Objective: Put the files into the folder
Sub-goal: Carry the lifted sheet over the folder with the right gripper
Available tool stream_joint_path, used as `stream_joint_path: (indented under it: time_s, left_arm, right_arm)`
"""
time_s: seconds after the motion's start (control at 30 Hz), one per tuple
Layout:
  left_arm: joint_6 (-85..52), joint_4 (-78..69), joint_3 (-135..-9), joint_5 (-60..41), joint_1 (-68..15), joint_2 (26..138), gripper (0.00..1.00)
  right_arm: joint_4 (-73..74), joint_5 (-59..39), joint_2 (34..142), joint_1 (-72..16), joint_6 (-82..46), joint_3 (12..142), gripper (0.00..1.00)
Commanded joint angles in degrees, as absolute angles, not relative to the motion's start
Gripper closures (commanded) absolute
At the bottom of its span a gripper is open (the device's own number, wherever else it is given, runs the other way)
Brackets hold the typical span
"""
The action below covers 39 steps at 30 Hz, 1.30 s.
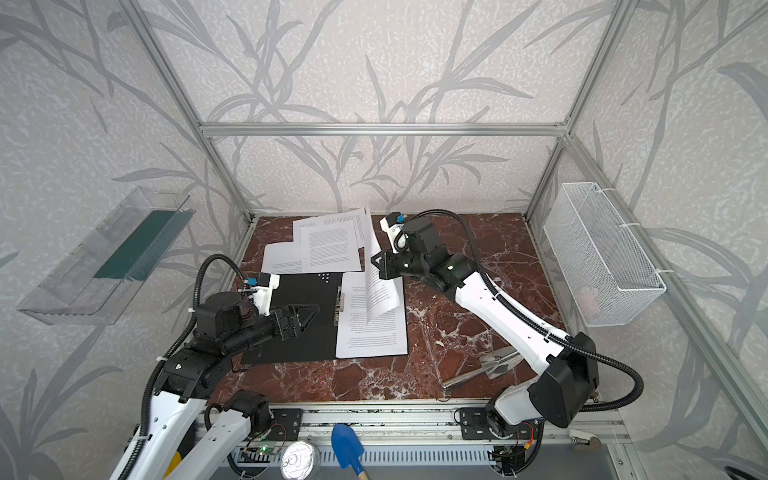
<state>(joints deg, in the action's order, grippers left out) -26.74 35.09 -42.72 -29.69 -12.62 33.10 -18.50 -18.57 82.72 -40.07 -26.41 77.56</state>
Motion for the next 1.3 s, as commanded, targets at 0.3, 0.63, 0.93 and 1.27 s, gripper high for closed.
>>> stream_joint_path:
  time_s: [0.3, 0.63, 0.93, 1.27]
  left_arm:
    - [-26.34, 34.27, -42.36, -29.77, -12.33, 31.25, 0.01]
    - [-26.02, 34.7, -42.56, -29.62, -12.66, 29.3, 0.01]
    - [-25.98, 34.84, -42.59, -29.44, -13.01, 28.29, 0.01]
    - [-26.01, 34.77, -42.71, -29.51, -13.1, 27.89, 0.01]
  right_arm:
    - [0.85, -21.66, 73.49, -32.13, -42.88, 53.53, 1.0]
    - [14.29, -18.43, 81.64, -31.35, -51.29, 37.9, 1.0]
    - [18.48, -17.95, 86.08, -32.72, -52.71, 37.55, 1.0]
    - [20.52, -18.41, 89.34, -34.6, -53.2, 38.96, 1.0]
